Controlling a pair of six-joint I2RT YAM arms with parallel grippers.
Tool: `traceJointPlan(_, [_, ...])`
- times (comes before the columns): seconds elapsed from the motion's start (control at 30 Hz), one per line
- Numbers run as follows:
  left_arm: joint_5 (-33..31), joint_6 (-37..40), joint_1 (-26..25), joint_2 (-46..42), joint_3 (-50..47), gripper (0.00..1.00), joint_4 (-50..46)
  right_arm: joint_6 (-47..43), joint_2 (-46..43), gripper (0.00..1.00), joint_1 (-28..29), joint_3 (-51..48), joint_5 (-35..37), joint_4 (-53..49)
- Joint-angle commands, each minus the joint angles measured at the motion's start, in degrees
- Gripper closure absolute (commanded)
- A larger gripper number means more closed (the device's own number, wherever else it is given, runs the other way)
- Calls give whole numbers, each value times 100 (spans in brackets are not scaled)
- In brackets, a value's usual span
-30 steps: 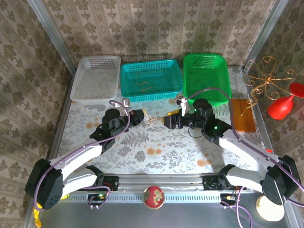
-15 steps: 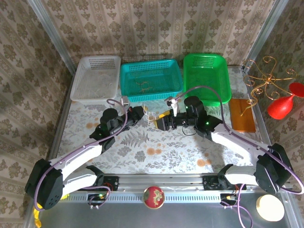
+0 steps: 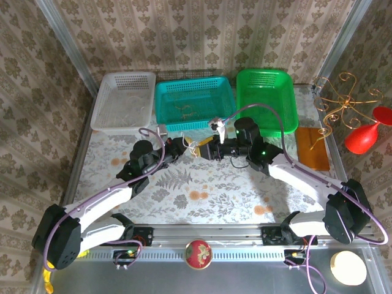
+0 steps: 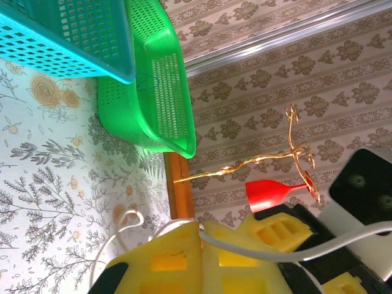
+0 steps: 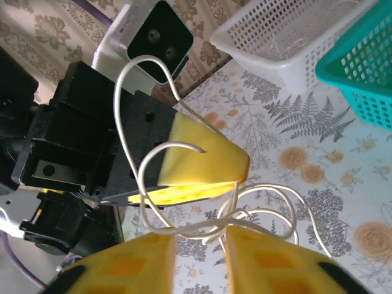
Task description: Untangle the cables
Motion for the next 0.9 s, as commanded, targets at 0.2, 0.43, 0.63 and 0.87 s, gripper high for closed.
traceJointPlan(0.2, [35,82,17,22,-37,100,65,234,-392,100,-248,-263,243,307])
traceJointPlan(0.43, [-94,553,51,-138,-103,100,-149,728,-676,75,-367,-522,150,526])
traceJointPlan(0.63, [-243,450,58,-125,-93,100,-130,1064,-992,68,106,-882,298,719])
traceJointPlan(0.87, [-445,168,38,-116,-70,100,-27,1421,-867,45,687,-1259,999,1430])
